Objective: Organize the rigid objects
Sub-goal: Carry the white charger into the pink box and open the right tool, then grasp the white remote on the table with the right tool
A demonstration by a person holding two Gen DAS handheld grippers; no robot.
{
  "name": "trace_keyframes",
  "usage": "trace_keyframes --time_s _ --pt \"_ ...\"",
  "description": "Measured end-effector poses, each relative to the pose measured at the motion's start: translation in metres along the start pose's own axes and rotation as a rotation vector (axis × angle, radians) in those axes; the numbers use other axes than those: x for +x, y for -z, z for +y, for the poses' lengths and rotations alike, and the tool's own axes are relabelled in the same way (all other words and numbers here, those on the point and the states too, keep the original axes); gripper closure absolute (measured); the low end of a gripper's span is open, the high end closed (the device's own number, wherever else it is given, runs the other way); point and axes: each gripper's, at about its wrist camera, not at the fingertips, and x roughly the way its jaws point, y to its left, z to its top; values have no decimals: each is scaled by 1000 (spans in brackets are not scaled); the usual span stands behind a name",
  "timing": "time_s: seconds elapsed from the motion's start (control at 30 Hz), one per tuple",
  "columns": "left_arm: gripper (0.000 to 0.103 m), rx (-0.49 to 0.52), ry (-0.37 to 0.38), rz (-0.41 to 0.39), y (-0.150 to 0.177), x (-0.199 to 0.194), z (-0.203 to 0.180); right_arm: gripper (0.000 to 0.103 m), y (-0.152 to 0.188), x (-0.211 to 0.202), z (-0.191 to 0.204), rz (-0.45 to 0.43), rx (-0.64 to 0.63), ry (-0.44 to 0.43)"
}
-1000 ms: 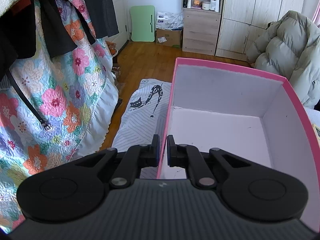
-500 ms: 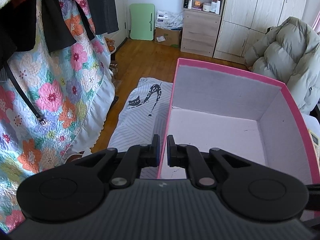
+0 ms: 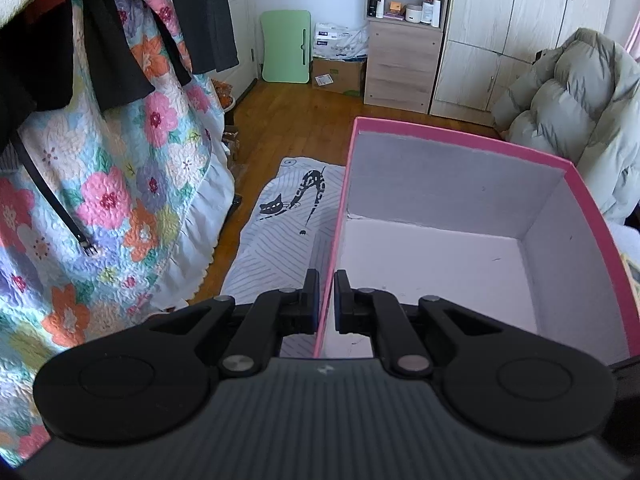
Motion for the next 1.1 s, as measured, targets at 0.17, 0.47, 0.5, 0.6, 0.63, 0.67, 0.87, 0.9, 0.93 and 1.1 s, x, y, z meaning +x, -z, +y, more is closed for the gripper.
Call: trace_keyframes --time_s 0.17,0.47,0.5,0.6,0.63,0.67,0.87,0.9,0.93,1.1 --pt "96 6 -7 0 0 1 -2 74 5 7 -10 15 78 -69" --pt "94 87 -61 -15 3 1 -16 72 49 -76 14 -214 -210 32" --pt "94 101 -71 -18 3 1 -19 71 56 -93 12 -269 -227 61" --pt "93 130 -93 -26 4 0 -23 71 80 -146 -3 -455 -263 212" --pt "93 135 -97 -26 4 -1 -24 70 85 -157 -11 -492 -252 252" --pt "93 142 -103 -27 4 -1 -25 70 89 -169 -24 -526 -227 294" --pt "92 193 -139 -28 7 -2 -36 68 94 -184 -98 -605 -84 425" --pt "92 197 -142 -27 7 -2 -36 68 92 -182 -108 -601 -64 419" --pt "92 201 -143 -26 7 -2 -36 68 91 -179 -118 -598 -46 408" --pt "92 216 -150 -26 8 -3 -39 68 81 -159 -150 -548 -21 377"
